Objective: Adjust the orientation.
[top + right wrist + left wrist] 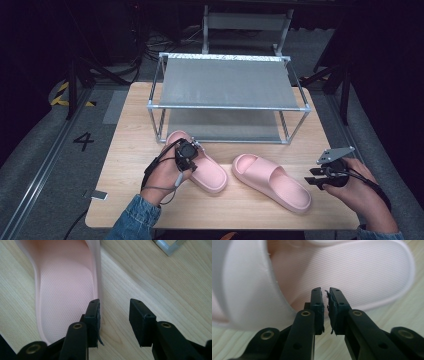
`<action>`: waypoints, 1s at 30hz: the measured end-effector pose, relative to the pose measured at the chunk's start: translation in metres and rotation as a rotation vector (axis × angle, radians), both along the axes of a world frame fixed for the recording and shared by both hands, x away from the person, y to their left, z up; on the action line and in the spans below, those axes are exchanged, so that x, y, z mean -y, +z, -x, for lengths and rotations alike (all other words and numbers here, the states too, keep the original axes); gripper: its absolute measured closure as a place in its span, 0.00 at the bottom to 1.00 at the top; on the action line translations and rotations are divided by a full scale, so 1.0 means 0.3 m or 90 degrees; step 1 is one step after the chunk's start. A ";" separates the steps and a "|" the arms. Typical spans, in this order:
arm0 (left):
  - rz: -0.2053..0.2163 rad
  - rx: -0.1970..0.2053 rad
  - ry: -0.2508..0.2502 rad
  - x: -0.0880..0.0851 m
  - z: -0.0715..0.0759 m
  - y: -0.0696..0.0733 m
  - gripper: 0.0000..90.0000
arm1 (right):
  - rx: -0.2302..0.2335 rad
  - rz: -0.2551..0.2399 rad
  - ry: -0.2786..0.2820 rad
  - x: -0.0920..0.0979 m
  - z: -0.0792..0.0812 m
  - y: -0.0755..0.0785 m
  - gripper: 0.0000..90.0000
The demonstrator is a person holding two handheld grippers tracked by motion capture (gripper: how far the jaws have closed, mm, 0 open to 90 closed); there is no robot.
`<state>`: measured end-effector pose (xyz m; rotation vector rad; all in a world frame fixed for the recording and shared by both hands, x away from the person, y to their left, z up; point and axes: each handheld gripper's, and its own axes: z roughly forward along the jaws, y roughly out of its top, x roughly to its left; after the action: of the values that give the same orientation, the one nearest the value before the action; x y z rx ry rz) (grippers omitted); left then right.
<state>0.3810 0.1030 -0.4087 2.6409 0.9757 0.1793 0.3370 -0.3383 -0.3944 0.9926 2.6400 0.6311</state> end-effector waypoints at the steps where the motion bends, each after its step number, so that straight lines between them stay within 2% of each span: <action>1: 0.005 -0.004 0.003 -0.014 -0.001 0.001 0.91 | 0.000 0.000 0.003 -0.003 -0.004 0.000 0.69; 3: 0.010 -0.008 0.015 -0.049 -0.003 0.001 0.90 | 0.000 0.002 0.007 -0.009 -0.013 0.000 0.69; 7: -0.002 -0.011 0.039 -0.089 0.001 0.002 0.87 | 0.001 0.004 0.018 -0.026 -0.031 0.000 0.69; 8: -0.013 -0.010 0.047 -0.104 0.001 0.003 0.86 | 0.000 0.002 0.021 -0.031 -0.035 -0.002 0.69; 12: -0.010 -0.014 0.072 -0.144 0.002 0.009 0.84 | -0.002 0.005 0.025 -0.038 -0.043 -0.006 0.69; 16: -0.029 -0.003 0.088 -0.170 -0.003 0.015 0.78 | -0.002 0.004 0.025 -0.038 -0.043 -0.008 0.68; 19: 0.006 -0.022 0.085 -0.170 0.001 0.030 0.72 | -0.003 0.004 0.022 -0.031 -0.038 -0.009 0.68; 21: 0.012 -0.034 0.075 -0.161 0.007 0.037 0.67 | -0.004 0.005 0.018 -0.026 -0.035 -0.011 0.68; 23: 0.035 -0.039 0.078 -0.150 0.012 0.043 0.63 | -0.007 0.008 0.017 -0.022 -0.032 -0.013 0.68; 24: 0.057 -0.044 0.082 -0.142 0.012 0.041 0.61 | -0.006 0.010 0.017 -0.021 -0.031 -0.013 0.68; 26: 0.078 -0.054 0.090 -0.132 0.009 0.027 0.57 | -0.005 0.007 0.017 -0.023 -0.029 -0.013 0.68; 28: 0.083 -0.058 0.096 -0.124 0.005 0.008 0.53 | -0.006 0.006 0.020 -0.027 -0.027 -0.013 0.68; 30: 0.084 -0.042 0.098 -0.116 -0.002 -0.010 0.49 | -0.008 0.004 0.024 -0.029 -0.026 -0.012 0.68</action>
<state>0.3816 0.1378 -0.4116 2.4669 1.1716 0.0618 0.3447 -0.3295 -0.3981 0.9501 2.6757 0.6274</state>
